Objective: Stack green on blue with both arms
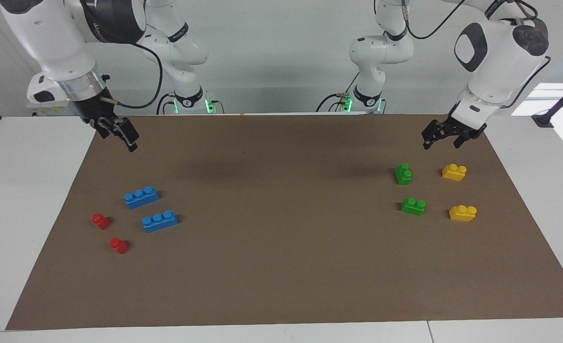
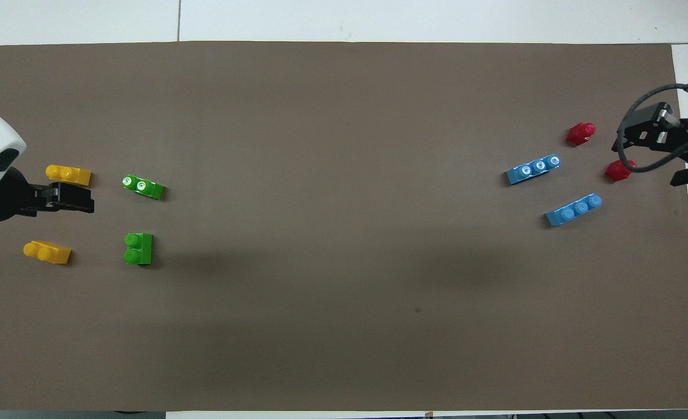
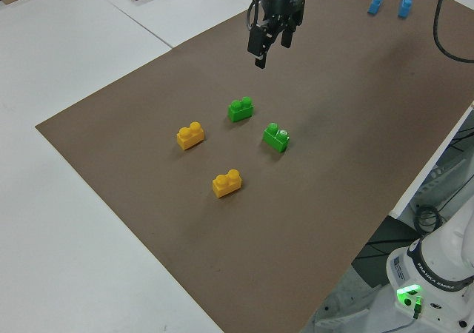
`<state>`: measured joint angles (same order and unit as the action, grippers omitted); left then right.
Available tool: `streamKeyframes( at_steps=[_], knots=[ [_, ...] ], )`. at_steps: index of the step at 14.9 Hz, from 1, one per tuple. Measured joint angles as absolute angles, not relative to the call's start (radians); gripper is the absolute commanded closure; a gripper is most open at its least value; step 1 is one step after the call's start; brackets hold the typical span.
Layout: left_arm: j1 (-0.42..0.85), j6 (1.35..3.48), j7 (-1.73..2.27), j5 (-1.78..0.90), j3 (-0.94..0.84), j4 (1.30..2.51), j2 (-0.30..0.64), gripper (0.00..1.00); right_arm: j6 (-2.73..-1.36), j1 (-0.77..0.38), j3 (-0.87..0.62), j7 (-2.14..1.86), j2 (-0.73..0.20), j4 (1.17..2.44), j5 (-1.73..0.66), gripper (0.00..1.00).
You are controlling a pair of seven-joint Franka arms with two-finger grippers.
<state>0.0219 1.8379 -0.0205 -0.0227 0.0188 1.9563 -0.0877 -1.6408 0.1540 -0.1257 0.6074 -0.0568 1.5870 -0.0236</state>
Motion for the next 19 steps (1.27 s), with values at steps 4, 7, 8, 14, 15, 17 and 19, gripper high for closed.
streamKeyframes(
  at_steps=[4,7,8,14,15,17,19],
  knots=[
    [0.022,1.978,-0.021,-0.023,0.018,2.128,-0.103,0.0,-1.675,0.206,-0.121,0.791,-0.144,1.587,-0.161,0.02],
    [0.022,2.147,-0.021,-0.023,0.012,2.259,-0.073,0.0,-1.753,0.216,-0.121,0.915,-0.206,1.586,-0.184,0.03],
    [0.022,2.202,-0.021,-0.023,0.012,2.292,-0.054,0.0,-1.773,0.215,-0.122,0.942,-0.224,1.586,-0.188,0.04],
    [0.025,2.331,-0.021,-0.023,0.009,2.336,0.046,0.24,-1.852,0.217,-0.12,0.994,-0.341,1.586,-0.264,0.05],
    [0.028,2.333,-0.021,-0.023,0.008,2.336,0.047,0.49,-1.864,0.218,-0.12,0.994,-0.368,1.587,-0.269,0.05],
    [0.036,2.332,-0.017,-0.023,0.008,2.343,0.048,1.0,-1.897,0.228,-0.119,0.994,-0.424,1.588,-0.287,0.05],
    [0.038,2.306,0.005,-0.023,0.008,2.335,0.048,1.0,-1.92,0.242,-0.119,0.993,-0.467,1.597,-0.294,0.04]
  ],
)
